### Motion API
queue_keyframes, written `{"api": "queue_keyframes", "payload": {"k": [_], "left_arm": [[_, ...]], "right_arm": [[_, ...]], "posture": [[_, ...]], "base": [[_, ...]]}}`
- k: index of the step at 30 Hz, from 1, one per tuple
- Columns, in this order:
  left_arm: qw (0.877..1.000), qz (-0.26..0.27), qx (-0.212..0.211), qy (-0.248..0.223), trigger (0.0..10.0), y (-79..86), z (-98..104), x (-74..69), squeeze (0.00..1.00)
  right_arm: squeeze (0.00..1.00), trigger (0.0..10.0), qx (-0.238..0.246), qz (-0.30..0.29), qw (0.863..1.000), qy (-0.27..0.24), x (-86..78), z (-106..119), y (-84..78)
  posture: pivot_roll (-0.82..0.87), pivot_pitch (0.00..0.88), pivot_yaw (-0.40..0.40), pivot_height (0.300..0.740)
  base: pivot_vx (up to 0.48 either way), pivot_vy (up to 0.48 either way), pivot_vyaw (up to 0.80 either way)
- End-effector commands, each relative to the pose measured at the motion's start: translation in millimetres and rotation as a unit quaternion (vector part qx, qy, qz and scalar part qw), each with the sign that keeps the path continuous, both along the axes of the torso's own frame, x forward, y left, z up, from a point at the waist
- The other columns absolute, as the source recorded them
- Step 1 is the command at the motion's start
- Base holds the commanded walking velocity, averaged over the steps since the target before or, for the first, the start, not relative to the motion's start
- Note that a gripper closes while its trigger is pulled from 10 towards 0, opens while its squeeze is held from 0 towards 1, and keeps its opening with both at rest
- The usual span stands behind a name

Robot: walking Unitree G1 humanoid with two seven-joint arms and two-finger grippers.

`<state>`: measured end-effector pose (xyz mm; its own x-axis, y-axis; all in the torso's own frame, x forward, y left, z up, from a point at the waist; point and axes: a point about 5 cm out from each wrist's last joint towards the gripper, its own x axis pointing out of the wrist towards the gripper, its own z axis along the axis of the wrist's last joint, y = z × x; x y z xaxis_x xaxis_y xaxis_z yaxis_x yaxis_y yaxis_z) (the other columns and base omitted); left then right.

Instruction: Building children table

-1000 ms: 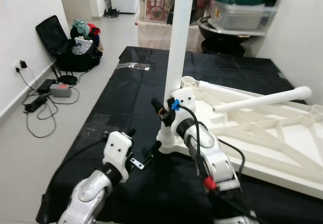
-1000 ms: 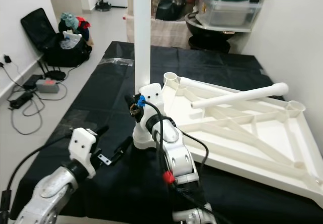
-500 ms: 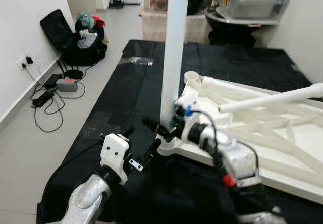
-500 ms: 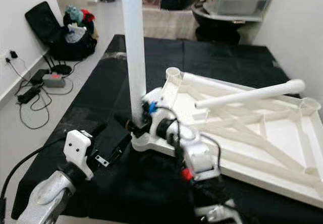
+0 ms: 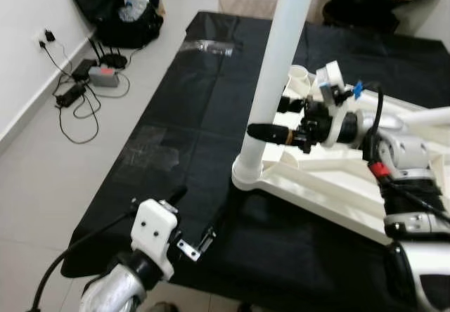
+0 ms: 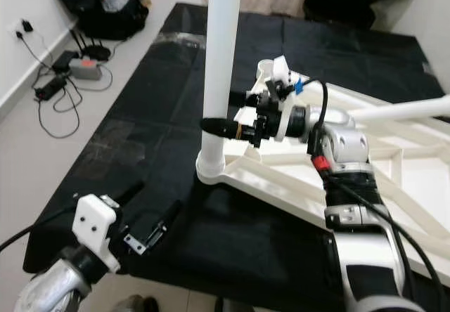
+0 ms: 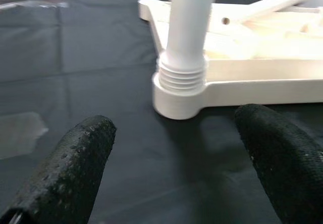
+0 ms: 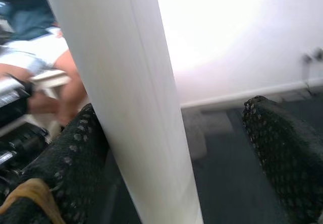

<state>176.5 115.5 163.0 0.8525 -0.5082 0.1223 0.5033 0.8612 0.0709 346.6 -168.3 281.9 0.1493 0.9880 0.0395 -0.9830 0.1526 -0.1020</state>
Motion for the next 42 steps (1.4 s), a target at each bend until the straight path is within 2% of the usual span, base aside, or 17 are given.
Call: {"api": "queue_keyframes", "payload": {"k": [1,2,5,6,15,19,20,21,22,23,24,25,29,35,36,38,42], "left_arm": [[1.000,-0.007,0.000,0.014,10.0,-0.3,-1,-4.5,0.00],[1.000,-0.006,0.000,0.015,10.0,0.5,0,-5.7,0.00],[1.000,-0.005,0.001,0.018,10.0,1.0,1,-6.8,0.00],[1.000,-0.004,0.002,0.020,10.0,1.6,2,-7.5,0.00],[1.000,0.000,0.004,0.023,10.0,3.1,1,-3.2,0.00],[1.000,0.000,0.000,0.025,10.0,0.0,-4,4.1,0.00],[1.000,0.003,-0.002,0.024,10.0,-1.7,-9,9.4,0.00],[1.000,0.003,-0.002,0.024,10.0,-1.7,-9,9.4,0.00],[1.000,0.007,-0.002,0.024,10.0,-2.3,-15,16.1,0.00],[1.000,0.007,-0.002,0.024,10.0,-2.3,-15,16.1,0.00],[1.000,0.011,-0.002,0.025,10.0,-2.7,-18,22.2,0.00],[1.000,0.012,-0.002,0.026,10.0,-3.3,-22,30.7,0.00],[1.000,0.008,0.004,0.024,10.0,-6.3,-28,46.3,0.00],[0.999,0.025,0.004,0.025,10.0,-0.1,-33,61.0,0.00],[0.999,0.030,0.007,0.023,10.0,1.8,-33,60.0,0.00],[0.999,0.033,0.008,0.022,10.0,3.1,-33,58.9,0.00],[0.999,0.034,0.008,0.017,10.0,3.4,-33,58.5,0.00]], "right_arm": [[0.00,10.0,0.012,0.027,0.999,-0.013,0.2,7,5.8],[0.00,3.5,0.020,0.040,0.999,-0.019,1.0,13,11.8],[0.00,3.5,0.023,0.052,0.998,-0.022,1.9,17,14.0],[0.00,0.0,0.022,0.063,0.997,-0.027,2.5,20,16.2],[0.00,0.0,0.001,0.058,0.998,-0.039,3.6,26,7.3],[0.00,0.0,-0.029,-0.077,0.996,-0.029,5.6,10,-16.3],[0.00,0.0,-0.029,-0.293,0.955,-0.025,4.3,-23,-22.0],[0.00,0.0,-0.029,-0.293,0.955,-0.025,4.3,-23,-22.0],[0.00,0.0,-0.040,-0.520,0.853,-0.005,-10.8,-60,-35.3],[0.00,0.0,-0.040,-0.520,0.853,-0.005,-10.8,-60,-35.3],[0.00,0.0,-0.054,-0.616,0.784,0.052,-42.6,-101,-34.1],[0.00,0.0,-0.074,-0.626,0.773,0.075,-65.3,-128,-13.0],[0.00,0.0,-0.073,-0.554,0.825,0.086,-61.1,-137,24.7],[0.00,0.0,-0.063,-0.512,0.854,0.070,-39.8,-127,40.7],[0.00,7.6,-0.075,-0.490,0.865,0.076,-40.2,-128,45.5],[0.00,10.0,-0.081,-0.476,0.872,0.082,-41.1,-128,48.2],[0.00,10.0,-0.065,-0.449,0.887,0.089,-50.5,-120,57.2]], "posture": [[0.11,0.299,-0.041,0.740],[0.11,0.304,-0.040,0.740],[0.11,0.304,-0.040,0.740],[0.11,0.302,-0.040,0.740],[0.08,0.258,-0.043,0.740],[0.03,0.186,-0.100,0.740],[0.02,0.129,-0.139,0.740],[0.02,0.129,-0.139,0.740],[-0.01,0.088,-0.152,0.740],[-0.01,0.088,-0.152,0.740],[-0.03,0.071,-0.146,0.740],[-0.04,0.040,-0.120,0.740],[-0.04,0.000,-0.123,0.740],[-0.03,0.000,-0.119,0.740],[-0.03,0.000,-0.112,0.740],[-0.03,0.000,-0.110,0.740],[-0.03,0.000,-0.102,0.740]], "base": [[0.000,0.000,0.00],[0.000,0.000,0.00],[0.000,0.000,0.00],[0.000,0.000,0.00],[0.000,0.000,0.00],[0.000,0.000,0.00],[0.000,0.000,0.00],[0.000,0.000,0.00],[0.000,0.000,0.00],[0.000,0.000,0.00],[0.000,0.000,0.00],[0.000,0.000,0.00],[0.000,0.000,0.00],[0.000,0.000,0.00],[0.000,0.000,0.00],[0.000,0.000,0.00],[0.000,0.000,0.00]]}}
